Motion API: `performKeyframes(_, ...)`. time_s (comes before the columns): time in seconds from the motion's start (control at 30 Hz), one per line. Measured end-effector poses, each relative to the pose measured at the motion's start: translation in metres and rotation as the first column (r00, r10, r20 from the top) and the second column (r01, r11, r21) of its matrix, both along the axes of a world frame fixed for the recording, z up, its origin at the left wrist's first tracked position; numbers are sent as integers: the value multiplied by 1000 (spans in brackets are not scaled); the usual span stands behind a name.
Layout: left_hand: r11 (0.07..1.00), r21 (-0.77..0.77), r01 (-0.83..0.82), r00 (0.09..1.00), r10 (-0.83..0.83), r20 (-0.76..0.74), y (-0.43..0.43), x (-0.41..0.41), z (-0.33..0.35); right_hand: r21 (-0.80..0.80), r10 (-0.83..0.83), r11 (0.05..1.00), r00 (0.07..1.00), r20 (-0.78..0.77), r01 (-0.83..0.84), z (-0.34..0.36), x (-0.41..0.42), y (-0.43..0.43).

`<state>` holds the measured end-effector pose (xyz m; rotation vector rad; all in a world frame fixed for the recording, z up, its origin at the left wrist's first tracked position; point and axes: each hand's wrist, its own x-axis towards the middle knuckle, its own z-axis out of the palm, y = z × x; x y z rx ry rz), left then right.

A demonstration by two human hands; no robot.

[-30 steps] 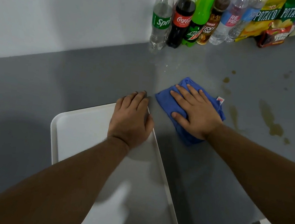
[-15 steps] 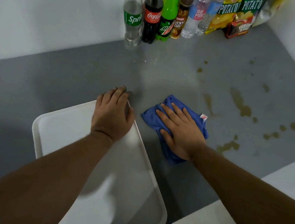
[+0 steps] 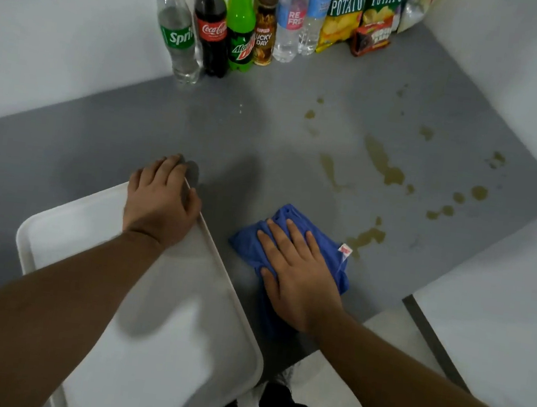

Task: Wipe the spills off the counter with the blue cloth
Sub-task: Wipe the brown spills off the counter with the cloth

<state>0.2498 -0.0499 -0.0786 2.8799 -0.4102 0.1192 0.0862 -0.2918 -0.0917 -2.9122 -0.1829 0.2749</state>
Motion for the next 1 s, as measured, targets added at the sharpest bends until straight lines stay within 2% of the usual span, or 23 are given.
performKeyframes(0.2,999,37,-11,998,13,-62,-6,-6,9,0,113,994,994,11,-113,4,-55,-58)
performKeyframes(0.27,1000,26,-3,996,5,-92,-15,-14,15,-5,70,998,997,-25,-70,5,-49,-67)
performKeyframes(0.4,988,7,151,988,-151,-44,-50,-49,21,6,-86,996,994,-63,86,8,-22,-52)
performKeyframes(0.47,978,-9,208,977,-208,-35,-71,-66,21,3,-110,994,993,-49,110,6,-23,-44)
performKeyframes(0.7,970,-19,244,969,-244,-38,-102,-92,13,25,41,999,999,23,-42,0,-88,-84)
performKeyframes(0.8,970,-7,242,970,-242,-16,-103,-92,9,-8,-56,998,998,-35,56,4,-74,-103)
performKeyframes(0.9,971,-7,239,971,-239,4,-103,-91,4,-57,-173,984,982,-70,169,9,-43,-86)
performKeyframes(1.0,970,-6,241,970,-241,12,-102,-90,1,-63,-203,978,977,-67,199,7,-35,-62)
